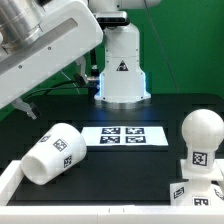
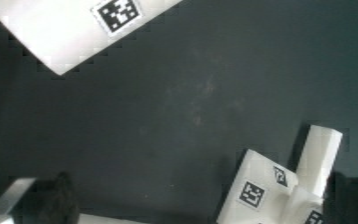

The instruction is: Assemble lamp

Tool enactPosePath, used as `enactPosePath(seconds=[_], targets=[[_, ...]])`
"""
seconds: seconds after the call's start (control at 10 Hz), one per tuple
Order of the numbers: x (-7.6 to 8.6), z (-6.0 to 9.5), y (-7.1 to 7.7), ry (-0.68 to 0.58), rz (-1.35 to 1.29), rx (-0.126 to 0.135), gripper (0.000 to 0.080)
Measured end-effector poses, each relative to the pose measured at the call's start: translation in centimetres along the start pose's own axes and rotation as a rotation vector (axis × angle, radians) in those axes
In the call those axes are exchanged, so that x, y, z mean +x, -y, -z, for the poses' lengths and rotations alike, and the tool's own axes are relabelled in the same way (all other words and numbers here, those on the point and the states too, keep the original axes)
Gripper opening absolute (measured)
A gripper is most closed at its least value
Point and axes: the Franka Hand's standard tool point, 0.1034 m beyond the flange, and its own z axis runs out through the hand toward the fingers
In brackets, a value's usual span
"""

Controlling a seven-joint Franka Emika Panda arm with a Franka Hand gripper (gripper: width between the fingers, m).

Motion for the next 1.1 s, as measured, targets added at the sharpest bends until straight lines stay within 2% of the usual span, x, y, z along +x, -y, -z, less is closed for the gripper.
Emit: enactPosePath(seconds=[0.3, 0.4, 0.5, 0.6, 0.8, 0.9, 1.1], targets=[[0.0, 0.0, -0.1, 0.0, -0.001, 0.001, 0.0699], [-0.9, -0.7, 0.0, 0.03, -0.009, 0.041, 0.0699], [-1.8, -2.0, -0.9, 0.089, -0.029, 0.115, 0.0699], [-1.4, -2.4, -1.8, 0.111, -0.028, 0.13, 0.0699], [-2.3, -3.9, -2.3, 0.143, -0.048, 0.181, 0.0699], [-2.8, -4.5, -3.1, 0.147, -0.062, 0.19, 0.0699], [-3.0, -4.6, -3.3, 0.148, -0.065, 0.19, 0.0699]])
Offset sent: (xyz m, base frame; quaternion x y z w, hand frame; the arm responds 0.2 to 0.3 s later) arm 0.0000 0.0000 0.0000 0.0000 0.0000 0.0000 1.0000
